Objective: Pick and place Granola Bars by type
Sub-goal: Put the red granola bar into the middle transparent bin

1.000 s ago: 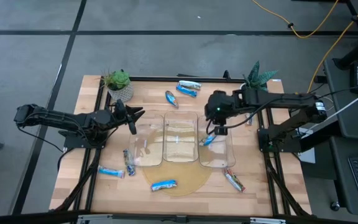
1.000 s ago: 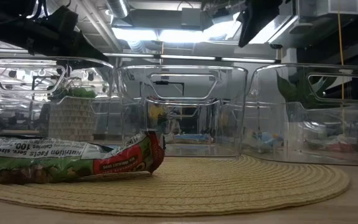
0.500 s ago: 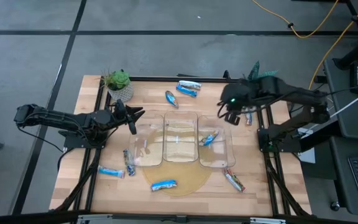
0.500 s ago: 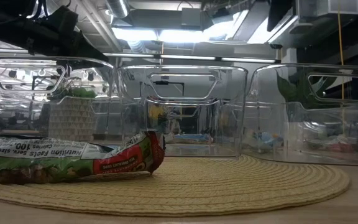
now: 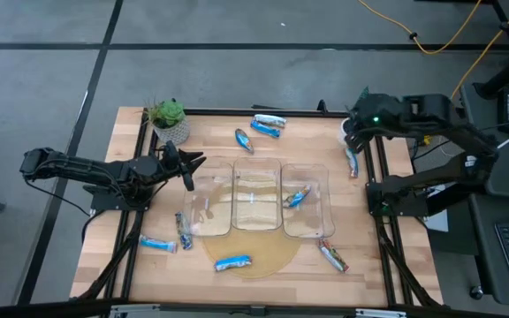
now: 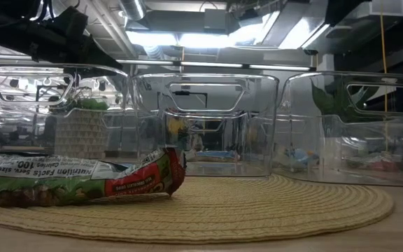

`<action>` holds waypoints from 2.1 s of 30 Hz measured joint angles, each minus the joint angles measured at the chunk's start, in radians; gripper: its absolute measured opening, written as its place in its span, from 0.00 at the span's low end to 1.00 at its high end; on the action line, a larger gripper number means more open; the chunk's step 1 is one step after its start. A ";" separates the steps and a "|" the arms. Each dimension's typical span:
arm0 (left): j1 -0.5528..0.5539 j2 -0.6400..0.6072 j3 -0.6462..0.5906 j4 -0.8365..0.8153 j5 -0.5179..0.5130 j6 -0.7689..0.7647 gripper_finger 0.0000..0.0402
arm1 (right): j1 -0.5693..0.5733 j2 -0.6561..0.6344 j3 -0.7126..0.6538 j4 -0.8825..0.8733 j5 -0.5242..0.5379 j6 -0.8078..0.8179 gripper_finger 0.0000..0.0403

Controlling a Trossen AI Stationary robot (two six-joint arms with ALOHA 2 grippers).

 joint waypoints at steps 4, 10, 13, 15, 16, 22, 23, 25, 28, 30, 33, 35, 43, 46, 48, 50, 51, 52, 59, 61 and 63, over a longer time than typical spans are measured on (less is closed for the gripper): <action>0.000 0.000 0.000 0.000 -0.001 0.000 0.23 | -0.043 -0.019 -0.001 0.001 -0.012 0.030 0.32; 0.000 0.000 0.000 0.000 -0.002 0.000 0.24 | -0.111 -0.055 -0.149 0.004 -0.125 0.045 0.32; 0.000 0.000 -0.002 0.001 -0.002 0.000 0.23 | -0.149 -0.095 -0.299 0.002 -0.136 0.066 0.32; 0.000 0.000 -0.009 -0.003 -0.003 -0.003 0.23 | -0.176 -0.123 -0.400 -0.001 -0.147 0.080 0.32; 0.000 0.000 -0.010 -0.004 0.000 -0.003 0.23 | -0.189 -0.138 -0.445 -0.001 -0.156 0.085 0.32; 0.000 0.000 -0.014 0.000 0.013 -0.003 0.23 | -0.247 -0.211 -0.671 0.077 -0.252 0.105 0.32; 0.000 0.000 -0.014 0.000 0.013 -0.003 0.24 | -0.254 -0.218 -0.701 0.099 -0.275 0.105 0.32; 0.000 0.000 -0.014 0.000 0.013 -0.003 0.24 | -0.267 -0.226 -0.755 0.154 -0.301 0.106 0.32; 0.000 0.000 -0.014 0.000 0.013 -0.003 0.23 | -0.282 -0.223 -0.812 0.235 -0.317 0.104 0.32; 0.000 0.000 -0.014 0.000 0.013 -0.003 0.23 | -0.292 -0.216 -0.835 0.282 -0.317 0.105 0.33; 0.000 0.000 -0.014 0.000 0.013 -0.003 0.23 | -0.308 -0.201 -0.851 0.322 -0.316 0.103 0.33; 0.000 0.000 -0.014 0.000 0.013 -0.003 0.23 | -0.316 -0.193 -0.860 0.339 -0.315 0.097 0.33; 0.000 0.000 -0.014 0.000 0.013 -0.026 0.23 | -0.344 -0.169 -0.920 0.406 -0.320 0.078 0.49; 0.000 0.000 -0.014 0.000 0.013 -0.026 0.23 | -0.358 -0.160 -0.936 0.429 -0.321 0.098 0.61; 0.000 0.000 -0.015 0.000 0.013 -0.026 0.23 | -0.367 -0.155 -0.949 0.446 -0.321 0.114 0.69; 0.000 0.000 -0.015 -0.002 0.013 -0.026 0.23 | -0.374 -0.149 -0.967 0.463 -0.322 0.139 0.76; 0.000 0.000 -0.015 -0.005 0.013 -0.026 0.24 | -0.376 -0.145 -0.976 0.471 -0.321 0.155 0.79; 0.000 0.000 -0.015 -0.008 0.013 -0.026 0.24 | -0.378 -0.141 -0.986 0.483 -0.322 0.164 0.81; 0.000 0.000 -0.015 -0.022 0.013 -0.026 0.23 | -0.377 -0.125 -1.069 0.610 -0.319 0.228 0.83; 0.000 0.000 -0.015 -0.023 0.013 -0.026 0.23 | -0.377 -0.124 -1.086 0.626 -0.313 0.239 0.82; 0.000 0.000 -0.015 -0.023 0.013 -0.026 0.23 | -0.377 -0.120 -1.102 0.624 -0.287 0.257 0.80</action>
